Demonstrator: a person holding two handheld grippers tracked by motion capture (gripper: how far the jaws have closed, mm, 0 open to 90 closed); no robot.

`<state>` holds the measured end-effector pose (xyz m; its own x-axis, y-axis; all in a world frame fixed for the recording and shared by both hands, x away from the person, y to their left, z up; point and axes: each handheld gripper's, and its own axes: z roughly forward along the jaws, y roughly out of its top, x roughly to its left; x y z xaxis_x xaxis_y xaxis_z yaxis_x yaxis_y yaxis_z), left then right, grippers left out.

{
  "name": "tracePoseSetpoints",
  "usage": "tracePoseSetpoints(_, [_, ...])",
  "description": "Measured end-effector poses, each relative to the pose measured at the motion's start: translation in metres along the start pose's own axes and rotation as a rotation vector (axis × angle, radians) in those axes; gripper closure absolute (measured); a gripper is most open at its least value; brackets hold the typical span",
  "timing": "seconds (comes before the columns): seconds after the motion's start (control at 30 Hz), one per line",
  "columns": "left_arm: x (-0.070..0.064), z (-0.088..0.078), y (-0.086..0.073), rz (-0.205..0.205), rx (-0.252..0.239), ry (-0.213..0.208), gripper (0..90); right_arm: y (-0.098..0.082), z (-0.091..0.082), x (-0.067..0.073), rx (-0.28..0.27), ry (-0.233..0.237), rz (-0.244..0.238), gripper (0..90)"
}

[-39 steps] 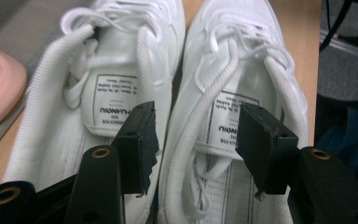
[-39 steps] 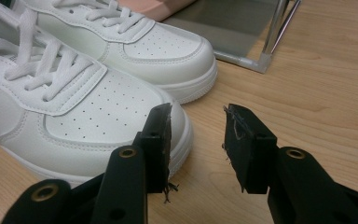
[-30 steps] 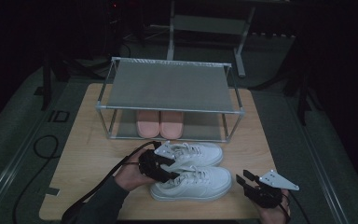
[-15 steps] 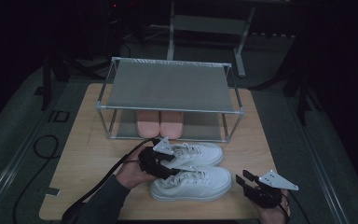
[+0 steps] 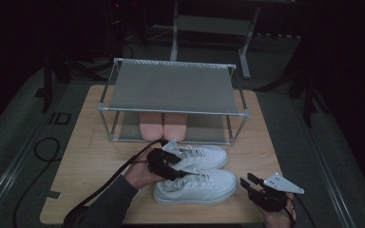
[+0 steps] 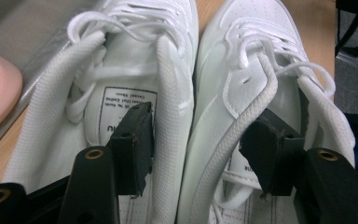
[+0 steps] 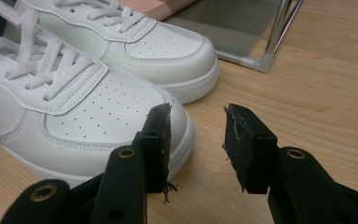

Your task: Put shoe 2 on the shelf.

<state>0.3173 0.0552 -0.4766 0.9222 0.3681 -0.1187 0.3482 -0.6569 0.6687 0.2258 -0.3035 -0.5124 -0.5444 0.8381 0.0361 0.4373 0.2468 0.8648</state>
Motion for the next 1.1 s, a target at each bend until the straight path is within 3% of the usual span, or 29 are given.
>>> tracePoseSetpoints(0.47, [0.001, 0.010, 0.007, 0.000, 0.029, -0.021, 47.9, -0.001, -0.001, -0.001, -0.002, -0.004, 0.002, 60.1])
tracePoseSetpoints(0.87, [0.000, 0.018, 0.007, 0.032, 0.067, 0.007, 50.4, -0.001, 0.000, 0.000, 0.003, -0.002, 0.003, 60.1])
tracePoseSetpoints(1.1, [-0.001, 0.017, 0.009, 0.049, 0.071, 0.030, 65.8, -0.002, -0.001, -0.002, 0.001, -0.008, 0.007, 60.2])
